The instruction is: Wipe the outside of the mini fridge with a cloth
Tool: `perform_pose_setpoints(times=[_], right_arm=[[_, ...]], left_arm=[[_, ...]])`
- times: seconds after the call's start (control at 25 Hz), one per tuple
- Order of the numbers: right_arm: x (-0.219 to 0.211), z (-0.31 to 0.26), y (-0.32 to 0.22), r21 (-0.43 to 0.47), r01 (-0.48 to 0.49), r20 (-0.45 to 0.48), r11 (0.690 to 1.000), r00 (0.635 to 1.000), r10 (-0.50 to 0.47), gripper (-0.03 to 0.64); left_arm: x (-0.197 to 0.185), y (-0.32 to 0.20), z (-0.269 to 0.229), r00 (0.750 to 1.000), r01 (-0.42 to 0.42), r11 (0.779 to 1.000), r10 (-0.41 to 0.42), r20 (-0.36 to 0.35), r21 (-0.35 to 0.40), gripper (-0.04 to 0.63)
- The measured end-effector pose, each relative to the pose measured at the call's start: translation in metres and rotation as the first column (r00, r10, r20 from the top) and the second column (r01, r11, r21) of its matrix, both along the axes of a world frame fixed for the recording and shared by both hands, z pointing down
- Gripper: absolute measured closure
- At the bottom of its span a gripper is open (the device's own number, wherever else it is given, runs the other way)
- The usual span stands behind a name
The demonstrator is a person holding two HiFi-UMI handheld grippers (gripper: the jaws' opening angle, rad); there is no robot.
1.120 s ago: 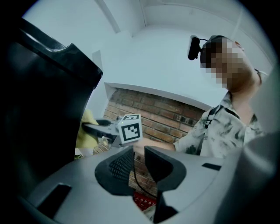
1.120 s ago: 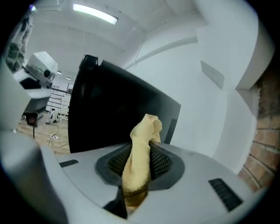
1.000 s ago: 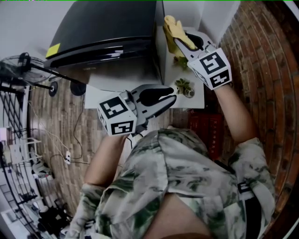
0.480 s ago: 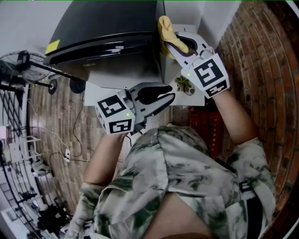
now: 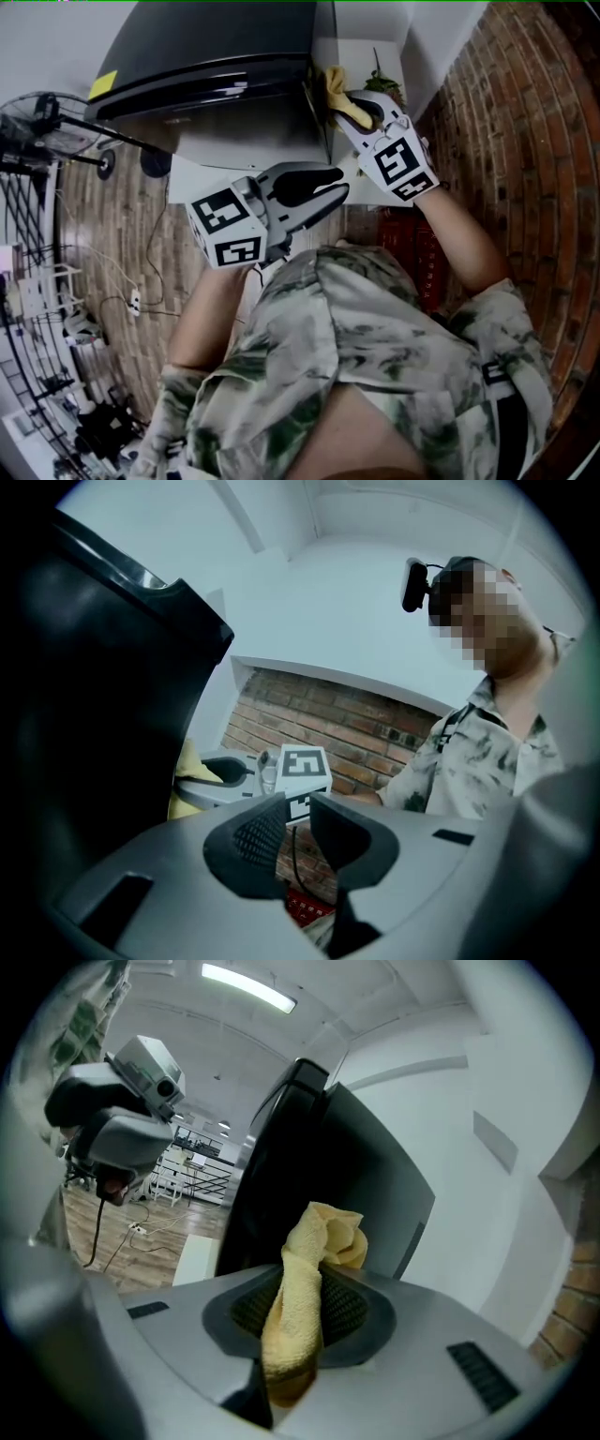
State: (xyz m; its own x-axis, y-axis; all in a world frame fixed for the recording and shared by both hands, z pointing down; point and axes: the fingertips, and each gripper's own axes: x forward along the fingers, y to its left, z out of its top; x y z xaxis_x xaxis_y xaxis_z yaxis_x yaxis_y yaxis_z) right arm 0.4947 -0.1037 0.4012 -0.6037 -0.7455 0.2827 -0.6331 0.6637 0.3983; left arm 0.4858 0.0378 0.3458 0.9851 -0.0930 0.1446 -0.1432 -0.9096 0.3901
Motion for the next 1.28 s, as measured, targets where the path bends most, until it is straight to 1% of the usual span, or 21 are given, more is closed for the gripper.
perform_pose_setpoints(times=[0.28, 0.44, 0.6, 0.76, 0.96, 1.08, 1.28], right_arm=[[-0.001, 0.071, -0.001, -0.084, -0.003, -0.022, 0.996, 1.000, 0.001, 0.518], [0.001, 0.115, -0.002, -0.155, -0.026, -0.027, 0.988, 0.999, 0.023, 0.518], [0.001, 0.151, -0.003, -0.207, -0.043, -0.055, 0.977, 0.998, 0.032, 0.518], [-0.001, 0.176, -0.002, -0.241, -0.047, -0.079, 0.969, 0.996, 0.028, 0.518], [0.005, 0.185, -0.005, -0.269, -0.078, -0.081, 0.960, 0.995, 0.058, 0.518], [0.017, 0.177, -0.005, -0.275, -0.130, -0.054, 0.953, 0.991, 0.119, 0.518], [0.031, 0.135, -0.002, -0.243, -0.236, -0.021, 0.941, 0.971, 0.238, 0.518]], left_arm=[[-0.009, -0.003, 0.010, 0.999, 0.029, 0.999, -0.029, 0.014, -0.017, 0.525], [-0.009, -0.004, 0.018, 0.999, 0.041, 0.999, -0.041, 0.033, -0.023, 0.526], [-0.012, -0.004, 0.021, 0.998, 0.047, 0.998, -0.046, 0.039, -0.033, 0.525], [-0.014, -0.004, 0.023, 0.998, 0.044, 0.998, -0.043, 0.036, -0.041, 0.525], [-0.021, -0.007, 0.027, 0.999, 0.031, 0.999, -0.030, 0.025, -0.042, 0.526], [-0.027, -0.007, 0.028, 1.000, 0.013, 0.999, -0.013, 0.013, -0.039, 0.525], [-0.053, -0.009, 0.025, 0.999, -0.031, 0.999, 0.031, -0.021, -0.036, 0.525]])
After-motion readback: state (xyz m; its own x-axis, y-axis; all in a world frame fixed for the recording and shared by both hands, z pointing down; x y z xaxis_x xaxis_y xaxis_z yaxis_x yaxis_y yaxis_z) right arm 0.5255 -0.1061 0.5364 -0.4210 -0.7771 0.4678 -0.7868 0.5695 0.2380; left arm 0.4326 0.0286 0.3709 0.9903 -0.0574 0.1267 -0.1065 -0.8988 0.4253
